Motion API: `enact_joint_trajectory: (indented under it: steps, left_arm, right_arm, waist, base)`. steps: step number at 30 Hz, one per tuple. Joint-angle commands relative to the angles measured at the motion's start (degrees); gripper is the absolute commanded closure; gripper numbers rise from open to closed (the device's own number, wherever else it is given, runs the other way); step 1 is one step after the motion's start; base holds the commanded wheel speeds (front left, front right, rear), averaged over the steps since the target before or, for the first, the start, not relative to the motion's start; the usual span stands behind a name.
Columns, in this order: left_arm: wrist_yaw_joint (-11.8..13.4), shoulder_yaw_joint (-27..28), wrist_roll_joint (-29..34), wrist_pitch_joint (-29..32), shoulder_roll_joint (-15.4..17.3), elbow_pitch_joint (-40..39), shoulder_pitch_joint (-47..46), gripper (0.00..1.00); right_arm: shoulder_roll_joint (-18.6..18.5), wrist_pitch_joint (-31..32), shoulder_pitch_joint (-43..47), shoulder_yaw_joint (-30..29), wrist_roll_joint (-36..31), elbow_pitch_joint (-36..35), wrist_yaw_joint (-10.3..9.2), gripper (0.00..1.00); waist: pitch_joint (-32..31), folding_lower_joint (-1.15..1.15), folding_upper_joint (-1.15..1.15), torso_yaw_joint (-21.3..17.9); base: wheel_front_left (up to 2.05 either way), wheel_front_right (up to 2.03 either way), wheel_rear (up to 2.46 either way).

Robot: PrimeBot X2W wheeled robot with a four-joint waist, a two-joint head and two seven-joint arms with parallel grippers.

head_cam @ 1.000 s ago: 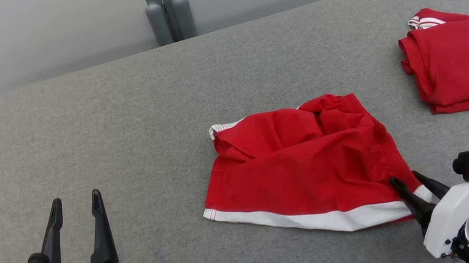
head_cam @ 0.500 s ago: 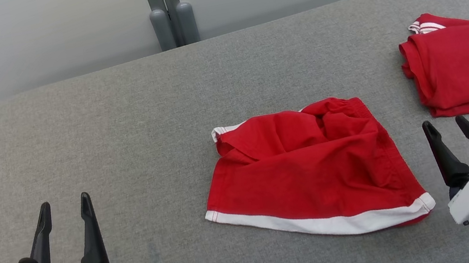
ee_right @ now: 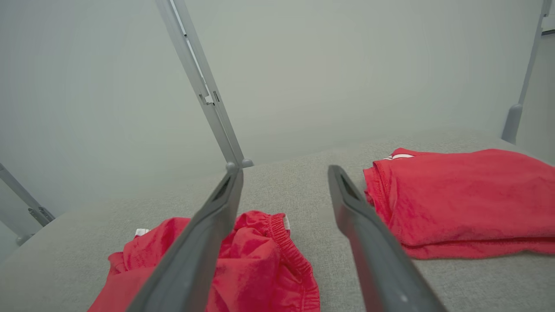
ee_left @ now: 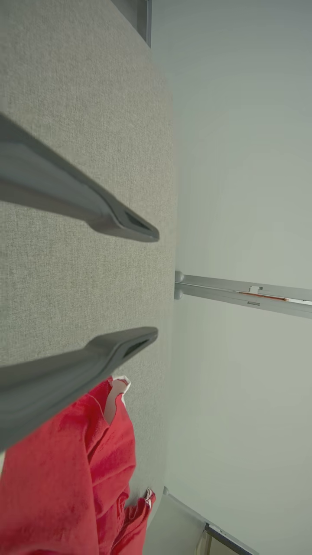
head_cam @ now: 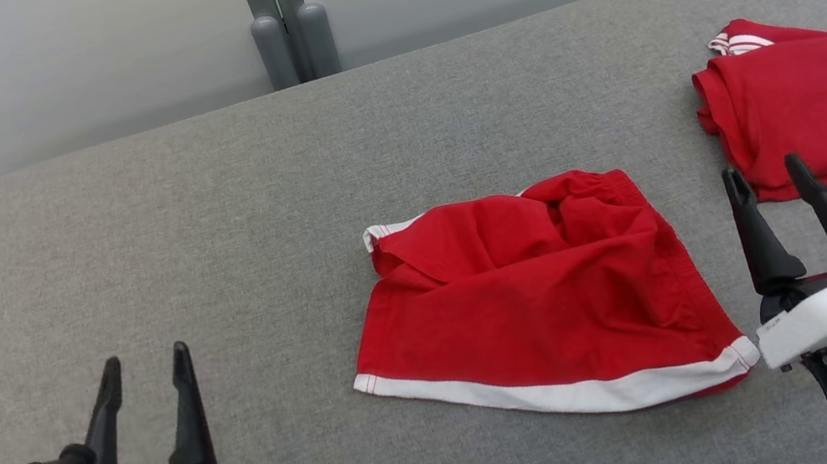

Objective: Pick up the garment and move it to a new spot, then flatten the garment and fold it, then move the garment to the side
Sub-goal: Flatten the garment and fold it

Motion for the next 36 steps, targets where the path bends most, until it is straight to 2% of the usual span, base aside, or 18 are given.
enact_joint_trajectory:
  steps: [1, 9, 14, 18, 24, 29, 30, 32, 33, 36]
  left_arm:
    - [-0.54, -0.89, -1.09, 1.35, -0.33, 0.53, -0.08, 0.0]
    - [-2.56, -8.62, -4.16, 16.69, -1.85, 6.05, -4.84, 0.0]
    - [-3.24, -12.04, -5.71, 27.35, -0.53, 8.93, -8.92, 0.0]
    - [-3.57, -14.01, -6.65, 33.1, 0.47, 10.13, -10.85, 0.0]
    - [-3.04, -14.62, -5.5, 34.56, 1.29, 12.61, -13.12, 0.0]
    - [-3.32, -15.86, -5.97, 36.38, 0.95, 15.82, -14.42, 0.0]
    - [-3.39, -16.08, -6.17, 36.62, 0.88, 16.39, -14.52, 0.22]
    - [-3.46, -16.3, -6.48, 36.59, 0.62, 16.89, -14.68, 0.77]
    - [-3.47, -16.26, -6.62, 36.17, 0.46, 16.94, -14.81, 1.0]
    - [-3.53, -16.15, -7.3, 35.38, 0.12, 16.9, -15.02, 1.0]
  right_arm:
    - [-0.05, -0.56, -0.61, -0.29, -0.56, 0.21, 0.03, 0.0]
    - [0.24, -1.6, -1.93, 0.15, -1.77, 0.99, 0.03, 0.0]
    - [0.55, -1.95, -3.11, 0.8, -1.93, 1.39, 0.03, 0.0]
    - [0.79, -2.5, -3.79, 0.91, -1.78, 1.99, 0.03, 0.0]
    - [1.21, -3.41, -4.33, 1.54, -1.38, 3.03, 0.03, 0.0]
    - [1.1, -3.98, -4.76, 1.83, -1.17, 3.91, 0.03, 0.0]
    - [1.05, -3.98, -4.8, 1.87, -1.15, 4.08, 0.03, 0.0]
    - [0.98, -4.12, -4.74, 1.75, -1.14, 4.31, 0.03, 0.0]
    - [0.92, -4.09, -4.73, 1.67, -1.17, 4.39, 0.03, 0.0]
    - [0.67, -3.99, -4.68, 1.71, -1.17, 4.73, 0.03, 0.0]
  waist:
    - [0.09, 0.0, 0.0, -0.19]
    - [1.57, 0.0, 0.0, -1.81]
    - [3.21, 0.0, 0.0, -3.99]
    - [4.32, 0.0, 0.0, -6.0]
    - [5.53, 0.0, 0.0, -8.51]
    - [5.87, 0.0, 0.0, -9.16]
    - [5.9, 0.0, 0.0, -9.18]
    - [5.87, 0.0, 0.0, -8.96]
    - [5.82, 0.0, 0.0, -8.74]
    - [5.38, 0.0, 0.0, -7.61]
  base:
    - [0.0, 0.0, 0.0]
    - [0.0, 0.0, 0.0]
    - [0.0, 0.0, 0.0]
    - [0.0, 0.0, 0.0]
    - [0.0, 0.0, 0.0]
    - [0.0, 0.0, 0.0]
    - [0.0, 0.0, 0.0]
    - [0.0, 0.0, 0.0]
    - [0.0, 0.0, 0.0]
    - [0.0, 0.0, 0.0]
